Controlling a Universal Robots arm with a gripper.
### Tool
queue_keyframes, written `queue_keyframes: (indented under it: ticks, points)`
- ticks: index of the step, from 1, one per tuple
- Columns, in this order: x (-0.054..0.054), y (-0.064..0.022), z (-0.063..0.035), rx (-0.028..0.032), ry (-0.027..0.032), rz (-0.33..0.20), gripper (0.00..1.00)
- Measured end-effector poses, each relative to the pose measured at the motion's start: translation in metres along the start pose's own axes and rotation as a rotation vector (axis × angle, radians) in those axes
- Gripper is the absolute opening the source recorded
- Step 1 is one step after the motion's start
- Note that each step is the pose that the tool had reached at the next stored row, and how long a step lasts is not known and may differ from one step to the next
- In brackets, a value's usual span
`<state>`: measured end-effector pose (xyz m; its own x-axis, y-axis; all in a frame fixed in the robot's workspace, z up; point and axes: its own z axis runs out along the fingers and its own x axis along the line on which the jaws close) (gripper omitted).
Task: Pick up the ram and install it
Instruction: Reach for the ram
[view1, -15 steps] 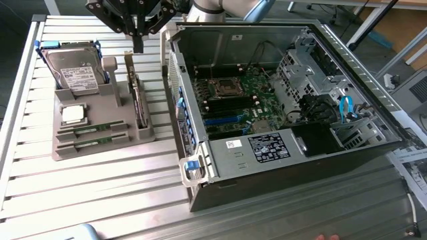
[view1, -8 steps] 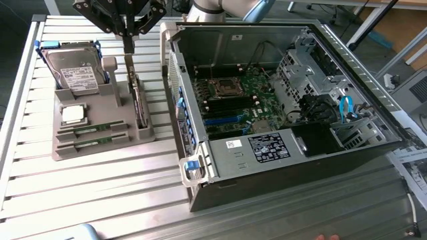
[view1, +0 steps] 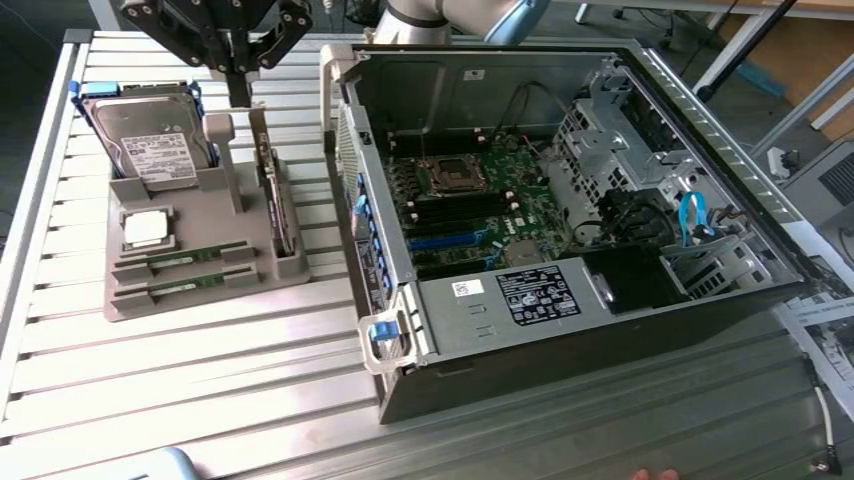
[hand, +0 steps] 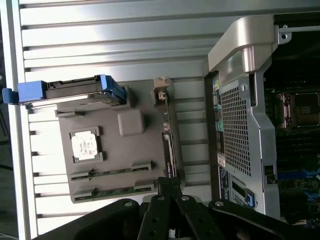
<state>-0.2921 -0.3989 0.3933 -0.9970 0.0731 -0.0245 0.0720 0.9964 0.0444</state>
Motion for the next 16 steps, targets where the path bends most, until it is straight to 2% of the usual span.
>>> queue_keyframes:
  ticks: [16]
  points:
    - [0.033,-0.0024,-0.001,0.0001,0.0001,-0.001,0.11]
